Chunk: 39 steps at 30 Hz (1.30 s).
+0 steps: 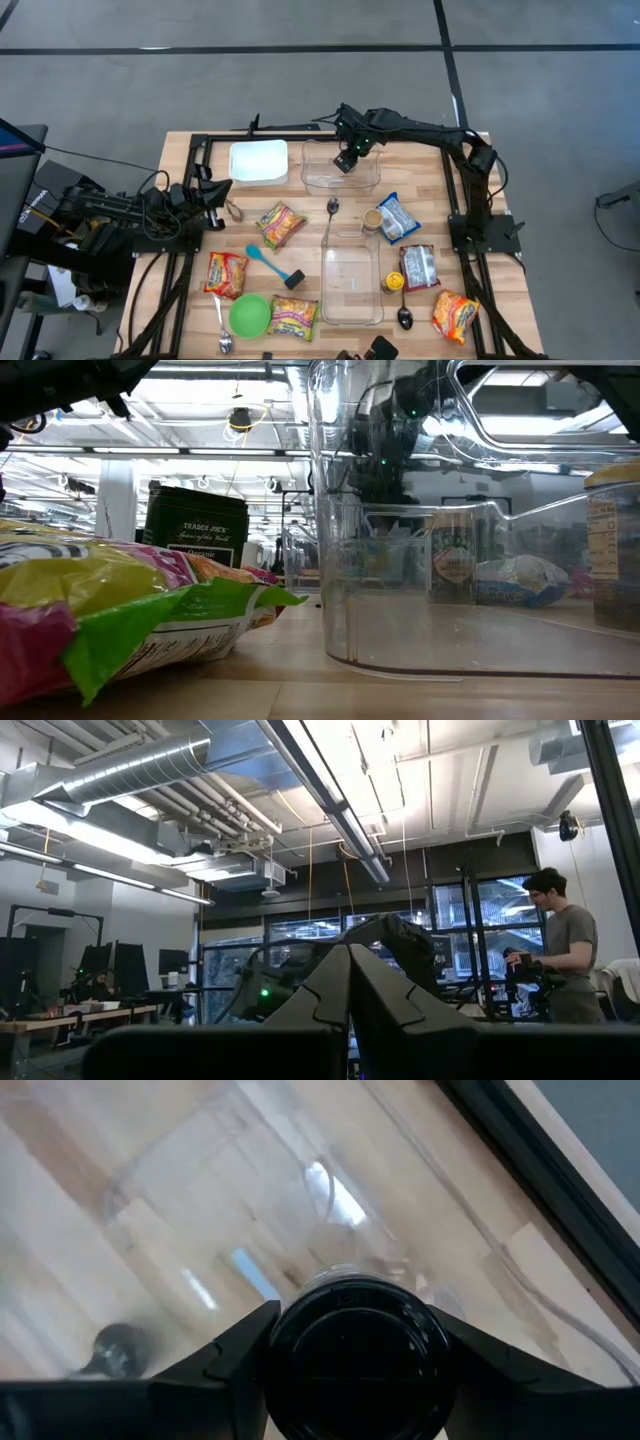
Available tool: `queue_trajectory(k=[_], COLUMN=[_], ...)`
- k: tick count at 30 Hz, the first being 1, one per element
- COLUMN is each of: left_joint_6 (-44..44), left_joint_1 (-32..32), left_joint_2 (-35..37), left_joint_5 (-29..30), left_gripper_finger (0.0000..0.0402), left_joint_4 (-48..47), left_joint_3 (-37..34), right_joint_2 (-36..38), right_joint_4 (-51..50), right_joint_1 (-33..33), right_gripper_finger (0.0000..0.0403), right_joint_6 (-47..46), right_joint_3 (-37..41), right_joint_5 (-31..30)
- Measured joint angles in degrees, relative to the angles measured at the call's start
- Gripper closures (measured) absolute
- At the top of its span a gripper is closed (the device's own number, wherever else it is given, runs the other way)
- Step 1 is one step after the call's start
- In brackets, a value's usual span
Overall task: Pick & Place Food Item
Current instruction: Put the black seasoning bottle into the top transparent bin
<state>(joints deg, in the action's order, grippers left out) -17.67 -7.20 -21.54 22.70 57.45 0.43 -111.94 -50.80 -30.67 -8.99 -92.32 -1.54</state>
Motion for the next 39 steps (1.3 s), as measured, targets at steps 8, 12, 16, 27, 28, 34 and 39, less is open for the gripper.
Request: queue_trajectory(k=[8, 12, 16, 27, 28, 34, 39], left_joint_6=[0.0, 0.0, 0.0, 0.0, 0.0, 0.0, 0.0], left_joint_1=[0.0, 0.0, 0.0, 0.0, 0.0, 0.0, 0.0], left_joint_2=[0.0, 0.0, 0.0, 0.0, 0.0, 0.0, 0.0], left_joint_5=[0.0, 0.0, 0.0, 0.0, 0.0, 0.0, 0.0], left_gripper_finger=[0.0402, 0.0402, 0.0402, 0.0402, 0.0402, 0.0402, 0.0402], left_joint_4=[0.0, 0.0, 0.0, 0.0, 0.0, 0.0, 0.0], left_joint_3=[0.0, 0.0, 0.0, 0.0, 0.0, 0.0, 0.0], right_joint_2=[0.1, 0.2, 0.2, 0.2, 0.2, 0.2, 0.2], right_joint_4=[1.9, 1.9, 1.5, 1.6, 1.5, 0.4, -0.1], right_joint_1=[-0.6, -0.9, -1.1, -1.2, -1.2, -1.2, -1.2], right_gripper_finger=[0.0195, 0.0194, 0.0194, 0.0194, 0.0194, 0.0194, 0.0193], right_joint_6=[0.0, -0.9, -1.5, -1.6, -1.6, -3.0, -3.2], right_joint_3=[1.6, 1.6, 1.6, 1.6, 1.6, 1.6, 1.6], right_joint_5=[0.0, 0.0, 0.0, 0.0, 0.0, 0.0, 0.0])
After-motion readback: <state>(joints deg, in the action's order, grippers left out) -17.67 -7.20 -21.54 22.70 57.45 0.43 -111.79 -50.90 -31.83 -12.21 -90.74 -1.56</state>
